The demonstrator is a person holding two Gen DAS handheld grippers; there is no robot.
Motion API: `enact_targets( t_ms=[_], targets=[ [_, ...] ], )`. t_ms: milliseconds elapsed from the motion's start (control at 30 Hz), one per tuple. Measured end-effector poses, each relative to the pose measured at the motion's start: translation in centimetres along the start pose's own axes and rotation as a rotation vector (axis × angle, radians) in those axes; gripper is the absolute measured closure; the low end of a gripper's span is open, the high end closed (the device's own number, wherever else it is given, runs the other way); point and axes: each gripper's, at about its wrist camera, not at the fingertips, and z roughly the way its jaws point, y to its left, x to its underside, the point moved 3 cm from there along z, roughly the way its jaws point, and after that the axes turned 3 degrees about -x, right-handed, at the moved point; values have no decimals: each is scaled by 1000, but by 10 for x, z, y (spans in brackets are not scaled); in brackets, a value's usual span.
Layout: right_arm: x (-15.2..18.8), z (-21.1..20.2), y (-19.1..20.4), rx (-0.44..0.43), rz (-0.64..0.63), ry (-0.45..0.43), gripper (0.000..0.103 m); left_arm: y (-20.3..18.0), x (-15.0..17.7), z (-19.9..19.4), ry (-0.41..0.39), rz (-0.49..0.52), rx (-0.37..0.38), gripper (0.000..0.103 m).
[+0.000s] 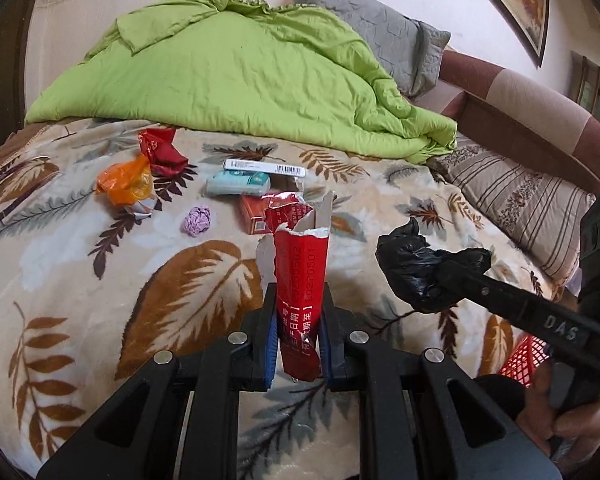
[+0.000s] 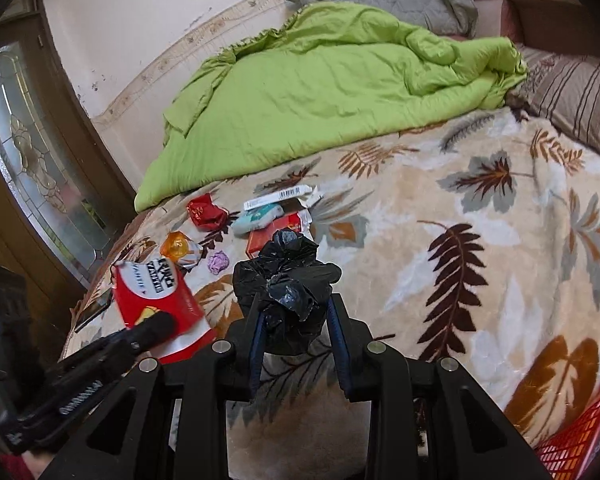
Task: Collect trash
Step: 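Lift the red tube with the left tool while the right tool lifts the black bag, then carry both items over the red basket and open both tools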
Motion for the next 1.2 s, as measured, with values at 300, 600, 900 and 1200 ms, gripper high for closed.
enact_targets(
  t_ms=[300, 600, 900, 1200],
  targets=[
    [1, 13, -2, -17, 22, 52, 72, -1, 1, 11, 22, 0, 31, 87],
    [4, 23, -7, -14, 26, 85, 72, -3, 3, 20, 40, 13, 56, 87],
    [0, 15, -15, -41, 72, 91, 72, -31, -7, 9, 69, 48, 140, 87],
    [-20, -114, -82, 97, 180, -93, 72, -133, -29, -19, 63, 173, 342, 87]
  ],
)
